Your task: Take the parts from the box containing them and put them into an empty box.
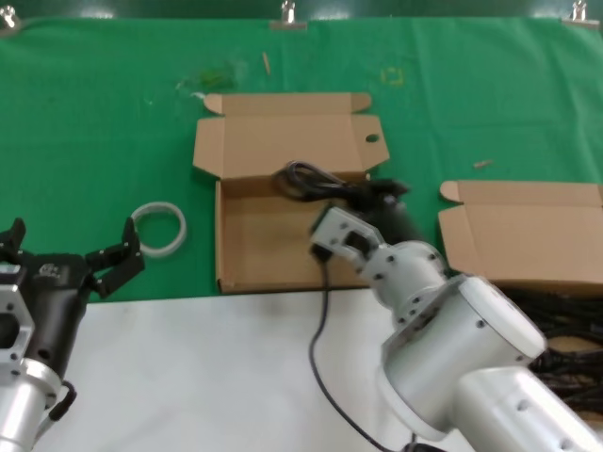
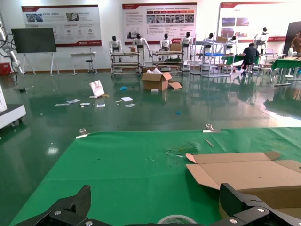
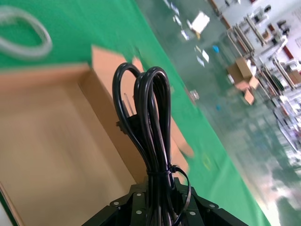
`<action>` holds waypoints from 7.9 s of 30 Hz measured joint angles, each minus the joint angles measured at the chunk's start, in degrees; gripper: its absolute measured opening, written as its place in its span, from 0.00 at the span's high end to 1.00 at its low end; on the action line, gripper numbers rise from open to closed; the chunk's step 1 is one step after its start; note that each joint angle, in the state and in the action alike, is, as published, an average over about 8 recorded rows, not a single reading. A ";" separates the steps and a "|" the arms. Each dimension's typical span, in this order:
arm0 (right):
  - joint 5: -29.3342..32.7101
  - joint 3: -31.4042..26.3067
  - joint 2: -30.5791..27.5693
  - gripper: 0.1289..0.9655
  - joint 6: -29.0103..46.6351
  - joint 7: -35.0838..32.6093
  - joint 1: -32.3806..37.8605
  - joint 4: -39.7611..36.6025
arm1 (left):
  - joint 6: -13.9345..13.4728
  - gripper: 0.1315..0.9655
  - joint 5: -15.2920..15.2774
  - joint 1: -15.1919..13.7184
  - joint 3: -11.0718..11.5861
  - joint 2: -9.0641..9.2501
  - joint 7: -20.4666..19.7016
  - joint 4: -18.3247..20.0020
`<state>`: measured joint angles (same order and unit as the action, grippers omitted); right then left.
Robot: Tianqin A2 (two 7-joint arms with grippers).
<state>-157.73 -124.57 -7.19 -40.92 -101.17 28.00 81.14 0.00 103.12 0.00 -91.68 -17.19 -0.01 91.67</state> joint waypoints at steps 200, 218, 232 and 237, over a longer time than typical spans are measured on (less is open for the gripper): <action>52.77 31.34 -1.37 0.00 39.60 98.36 -26.90 10.01 | 0.00 0.00 0.01 0.00 0.00 0.00 0.01 0.00; 52.77 31.34 -1.37 0.00 39.60 98.35 -26.90 10.01 | 0.00 0.00 0.01 0.00 0.00 0.00 0.01 0.00; 52.77 31.34 -1.37 0.00 39.60 98.35 -26.90 10.01 | 0.00 0.00 0.01 0.00 0.00 0.00 0.01 0.00; 52.77 31.34 -1.37 0.00 39.60 98.35 -26.90 10.01 | 0.00 0.00 0.01 0.00 0.00 0.00 0.01 0.00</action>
<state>-104.97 -93.23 -8.57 -1.32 -2.81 1.10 91.15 0.00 103.13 0.00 -91.67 -17.19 0.00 91.67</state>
